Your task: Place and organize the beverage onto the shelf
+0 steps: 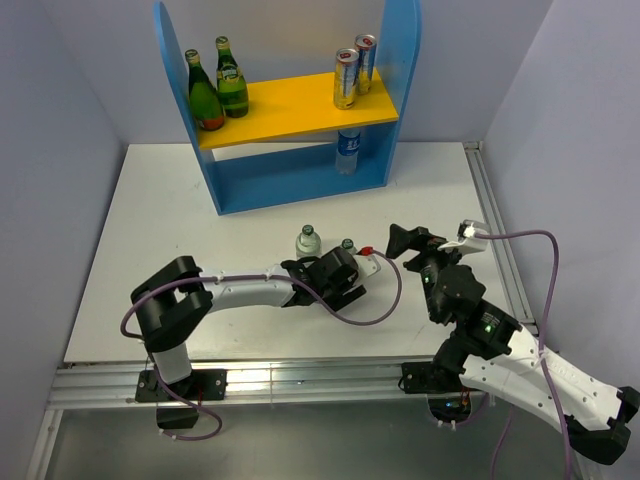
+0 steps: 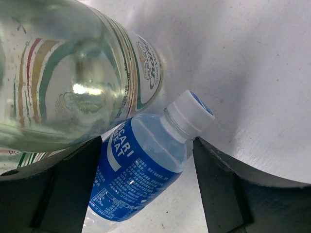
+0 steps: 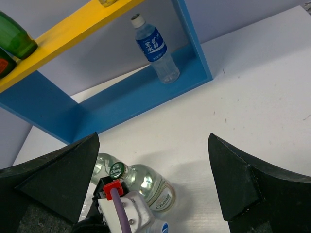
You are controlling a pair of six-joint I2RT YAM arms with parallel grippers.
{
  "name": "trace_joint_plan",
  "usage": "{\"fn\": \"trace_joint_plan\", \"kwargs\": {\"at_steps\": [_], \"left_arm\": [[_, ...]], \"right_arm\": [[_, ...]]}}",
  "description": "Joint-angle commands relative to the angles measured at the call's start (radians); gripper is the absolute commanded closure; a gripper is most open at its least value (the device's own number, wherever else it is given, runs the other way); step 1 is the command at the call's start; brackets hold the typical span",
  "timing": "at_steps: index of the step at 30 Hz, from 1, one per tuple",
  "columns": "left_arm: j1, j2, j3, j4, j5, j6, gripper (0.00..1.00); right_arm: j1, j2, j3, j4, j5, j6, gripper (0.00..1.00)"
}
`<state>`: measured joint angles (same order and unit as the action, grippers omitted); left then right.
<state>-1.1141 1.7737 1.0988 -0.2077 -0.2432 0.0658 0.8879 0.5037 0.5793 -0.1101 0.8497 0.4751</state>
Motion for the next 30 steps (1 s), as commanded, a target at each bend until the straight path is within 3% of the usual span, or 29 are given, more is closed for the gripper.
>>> {"fn": "trace_joint_plan", "kwargs": {"at_steps": [1, 9, 13, 19, 21, 24, 25, 27, 28, 30], "left_arm": [[-0.007, 0.001, -0.036, -0.142, 0.039, -0.061, 0.21], [-0.032, 0.003, -0.103, -0.243, 0.119, -0.247, 0.22], [-0.062, 0.013, -0.097, -0.266, 0.163, -0.323, 0.17], [-0.052, 0.039, -0.062, -0.268, 0.346, -0.343, 0.1], [-0.049, 0.076, -0.042, -0.295, 0.337, -0.33, 0.11], [-0.052, 0.141, -0.033, -0.321, 0.308, -0.31, 0.26], [-0.053, 0.159, -0.031, -0.325, 0.315, -0.302, 0.38], [-0.056, 0.162, -0.03, -0.323, 0.317, -0.302, 0.54], [-0.058, 0.156, -0.028, -0.323, 0.317, -0.302, 0.72], [-0.062, 0.124, -0.031, -0.32, 0.314, -0.305, 0.89]], "right_arm": [[0.005, 0.009, -0.007, 0.012, 0.011, 0.01, 0.0], [0.005, 0.033, -0.002, 0.013, -0.003, 0.008, 0.0], [0.005, 0.045, -0.002, 0.016, -0.006, 0.007, 0.0], [0.005, 0.064, -0.001, 0.021, -0.012, 0.007, 0.0], [0.003, 0.065, 0.002, 0.02, -0.008, 0.007, 0.0], [0.005, 0.055, 0.002, 0.018, -0.005, 0.002, 0.0], [0.005, 0.056, 0.001, 0.02, -0.005, 0.002, 0.0], [0.005, 0.055, -0.002, 0.02, 0.003, 0.002, 0.0], [0.003, 0.055, -0.002, 0.02, 0.002, 0.002, 0.0], [0.003, 0.059, -0.001, 0.02, 0.005, 0.002, 0.0]]}}
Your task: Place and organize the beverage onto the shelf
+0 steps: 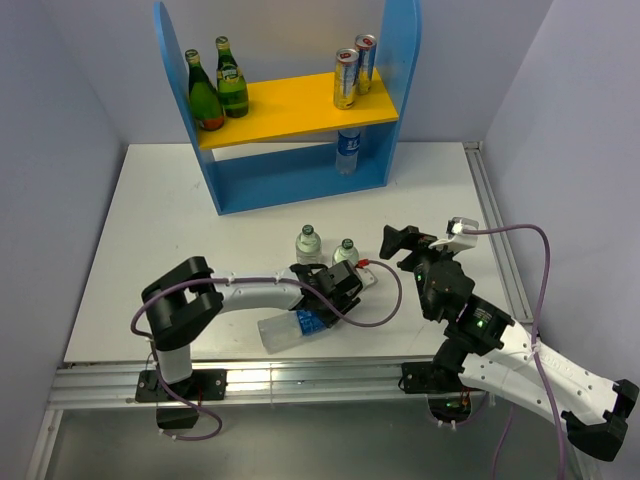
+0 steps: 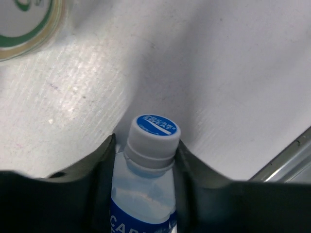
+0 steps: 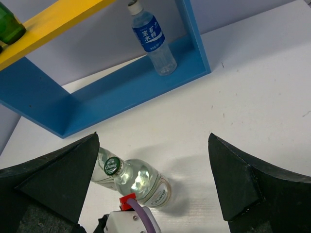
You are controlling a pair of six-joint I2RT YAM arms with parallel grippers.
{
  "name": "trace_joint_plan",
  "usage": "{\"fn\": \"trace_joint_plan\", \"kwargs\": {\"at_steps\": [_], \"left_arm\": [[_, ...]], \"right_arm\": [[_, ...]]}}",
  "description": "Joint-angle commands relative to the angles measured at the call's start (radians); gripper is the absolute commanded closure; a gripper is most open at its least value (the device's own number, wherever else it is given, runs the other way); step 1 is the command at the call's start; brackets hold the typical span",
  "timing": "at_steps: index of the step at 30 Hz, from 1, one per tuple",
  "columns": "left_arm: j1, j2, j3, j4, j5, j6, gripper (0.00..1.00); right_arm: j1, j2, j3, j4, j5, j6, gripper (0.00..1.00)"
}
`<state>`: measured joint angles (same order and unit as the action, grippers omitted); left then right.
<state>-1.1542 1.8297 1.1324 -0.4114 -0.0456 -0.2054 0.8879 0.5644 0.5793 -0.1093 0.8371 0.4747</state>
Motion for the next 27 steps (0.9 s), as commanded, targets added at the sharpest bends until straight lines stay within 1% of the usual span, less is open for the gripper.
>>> {"fn": "trace_joint_plan", "kwargs": {"at_steps": [1, 4, 8, 10, 11, 14, 15, 16, 18, 22, 23, 27], "left_arm": [[-0.024, 0.054, -0.065, -0.116, 0.118, -0.034, 0.92], [-0.032, -0.016, -0.071, -0.112, 0.118, -0.037, 1.0], [-0.044, -0.115, -0.048, -0.133, 0.076, -0.042, 1.0], [-0.058, -0.191, -0.031, -0.138, 0.005, -0.051, 1.0], [-0.061, -0.251, -0.011, -0.138, -0.064, -0.054, 1.0], [-0.061, -0.343, 0.027, -0.107, -0.152, -0.06, 1.0], [-0.061, -0.401, 0.035, -0.095, -0.181, -0.06, 1.0], [-0.061, -0.427, 0.041, -0.083, -0.235, -0.052, 1.0], [-0.061, -0.496, 0.061, -0.038, -0.285, -0.039, 1.0], [-0.058, -0.578, 0.067, 0.081, -0.394, 0.044, 1.0], [-0.055, -0.587, 0.067, 0.106, -0.454, 0.061, 1.0], [-0.006, -0.662, 0.034, 0.302, -0.533, 0.144, 1.0]], "right_arm": [[0.005, 0.0, -0.001, 0.02, 0.019, 0.002, 0.0], [0.005, 0.008, -0.001, 0.022, 0.022, 0.002, 0.0], [0.005, 0.005, -0.004, 0.028, 0.025, -0.001, 0.0], [0.005, 0.0, -0.007, 0.034, 0.025, -0.005, 0.0], [0.005, 0.0, -0.009, 0.036, 0.025, -0.008, 0.0], [0.005, -0.001, -0.009, 0.037, 0.023, -0.01, 0.0], [0.003, 0.0, -0.01, 0.043, 0.023, -0.008, 0.0], [0.005, 0.0, -0.012, 0.046, 0.025, -0.007, 0.0], [0.005, 0.002, -0.015, 0.054, 0.02, -0.008, 0.0], [0.005, 0.011, -0.013, 0.066, 0.016, -0.011, 0.0], [0.005, 0.012, -0.013, 0.068, 0.017, -0.013, 0.0], [0.005, 0.011, -0.022, 0.097, 0.011, -0.022, 0.0]]}}
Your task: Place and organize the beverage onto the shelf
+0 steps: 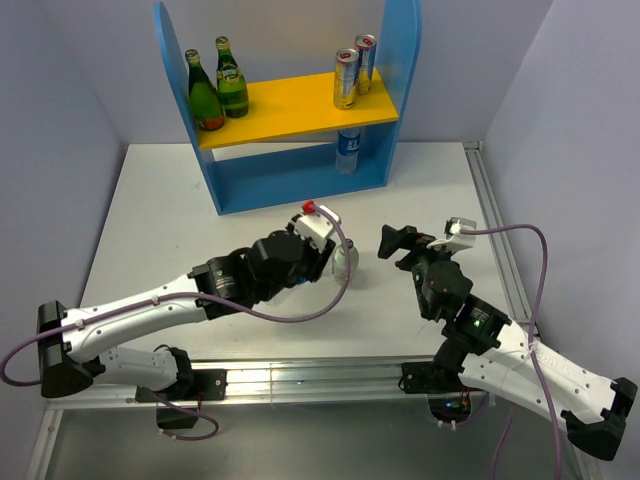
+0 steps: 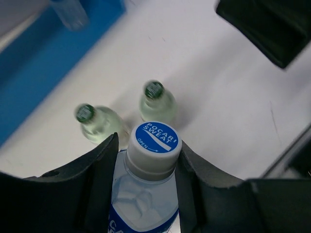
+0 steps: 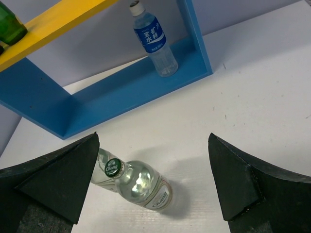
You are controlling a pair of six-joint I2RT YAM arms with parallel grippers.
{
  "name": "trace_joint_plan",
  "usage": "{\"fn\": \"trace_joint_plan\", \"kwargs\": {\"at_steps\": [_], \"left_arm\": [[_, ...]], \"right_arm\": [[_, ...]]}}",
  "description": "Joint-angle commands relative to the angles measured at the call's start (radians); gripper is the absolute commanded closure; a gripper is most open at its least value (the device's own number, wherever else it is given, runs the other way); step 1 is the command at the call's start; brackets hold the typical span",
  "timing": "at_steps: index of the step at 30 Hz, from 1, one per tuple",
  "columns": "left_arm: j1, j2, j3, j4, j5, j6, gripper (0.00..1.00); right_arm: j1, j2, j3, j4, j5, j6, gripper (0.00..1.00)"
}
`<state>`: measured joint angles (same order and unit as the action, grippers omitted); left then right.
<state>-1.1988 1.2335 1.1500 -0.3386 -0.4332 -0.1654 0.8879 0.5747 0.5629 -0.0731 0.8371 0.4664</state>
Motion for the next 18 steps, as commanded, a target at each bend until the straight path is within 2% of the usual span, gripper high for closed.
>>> {"fn": "trace_joint_plan", "kwargs": {"at_steps": [1, 2, 5, 9, 14, 18], "left_arm": [[0.053, -0.084, -0.002, 0.281, -0.148, 0.15, 1.0], [0.067, -0.103, -0.053, 0.429, -0.159, 0.19, 1.0], [0.157, -0.149, -0.117, 0.606, -0.098, 0.233, 1.0], [0.341, -0.14, -0.183, 0.823, -0.004, 0.273, 1.0], [0.491, -0.039, -0.214, 1.042, 0.074, 0.235, 1.0], [0.596, 0.05, -0.242, 1.232, 0.134, 0.118, 1.0]], "right_arm": [[0.005, -0.001, -0.008, 0.067, 0.011, -0.015, 0.0], [0.005, -0.003, -0.015, 0.07, 0.011, -0.017, 0.0], [0.005, 0.004, -0.02, 0.07, 0.019, -0.023, 0.0], [0.005, 0.01, -0.029, 0.122, 0.023, -0.028, 0.0], [0.005, 0.011, -0.037, 0.131, 0.03, -0.032, 0.0], [0.005, -0.004, -0.044, 0.137, 0.034, -0.037, 0.0]]}}
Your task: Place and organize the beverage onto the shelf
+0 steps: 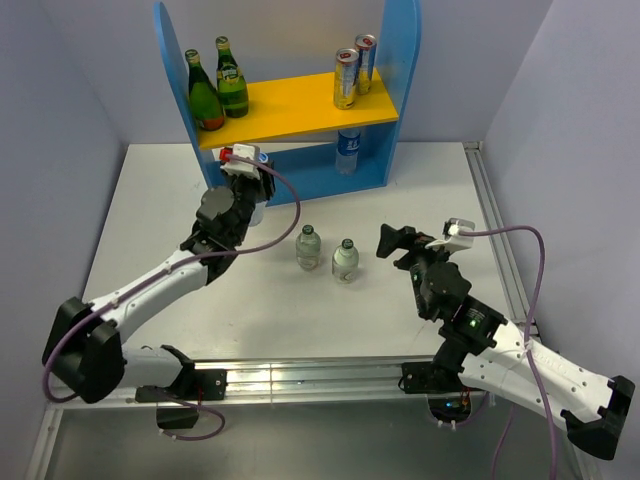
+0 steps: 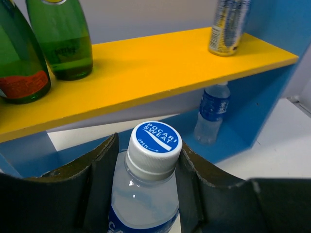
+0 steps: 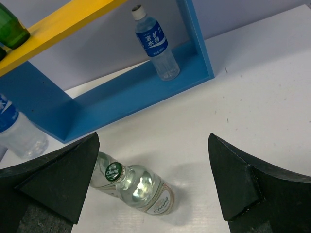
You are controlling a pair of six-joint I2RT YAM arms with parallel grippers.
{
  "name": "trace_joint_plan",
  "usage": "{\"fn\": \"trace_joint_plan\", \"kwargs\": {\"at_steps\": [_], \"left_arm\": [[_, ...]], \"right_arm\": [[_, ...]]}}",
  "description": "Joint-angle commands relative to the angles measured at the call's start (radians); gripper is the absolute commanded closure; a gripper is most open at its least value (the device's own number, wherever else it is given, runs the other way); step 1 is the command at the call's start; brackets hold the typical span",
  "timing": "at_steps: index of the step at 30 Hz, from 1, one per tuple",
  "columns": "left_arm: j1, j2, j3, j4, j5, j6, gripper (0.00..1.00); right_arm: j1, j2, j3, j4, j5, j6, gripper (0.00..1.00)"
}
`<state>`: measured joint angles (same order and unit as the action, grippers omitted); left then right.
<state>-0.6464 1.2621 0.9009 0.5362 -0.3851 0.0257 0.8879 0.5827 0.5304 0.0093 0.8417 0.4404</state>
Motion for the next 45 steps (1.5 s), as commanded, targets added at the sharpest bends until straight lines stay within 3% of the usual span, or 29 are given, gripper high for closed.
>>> {"fn": "trace_joint_plan", "kwargs": {"at_steps": [1, 12, 17, 23, 34, 45], "left_arm": [[0.057, 0.042, -0.002, 0.39, 0.104, -0.092, 1.0], [0.1, 0.353, 0.004, 0.78, 0.258, -0.263, 1.0], [0.099, 0.534, 0.084, 0.939, 0.298, -0.303, 1.0], [0.09, 0.681, 0.246, 0.929, 0.33, -0.333, 1.0], [0.044, 0.755, 0.412, 0.881, 0.348, -0.265, 1.0], [0.04, 0.97, 0.636, 0.912, 0.377, -0.297, 1.0]], "right_arm": [[0.003, -0.017, -0.013, 0.055, 0.03, -0.011, 0.0], [0.005, -0.035, -0.03, 0.054, 0.033, -0.003, 0.0], [0.005, -0.044, -0.038, 0.06, 0.028, -0.003, 0.0], [0.005, -0.049, -0.044, 0.057, 0.033, 0.0, 0.0], [0.005, -0.024, -0.05, 0.078, 0.028, 0.001, 0.0], [0.005, -0.032, -0.067, 0.086, 0.033, 0.004, 0.0]]}}
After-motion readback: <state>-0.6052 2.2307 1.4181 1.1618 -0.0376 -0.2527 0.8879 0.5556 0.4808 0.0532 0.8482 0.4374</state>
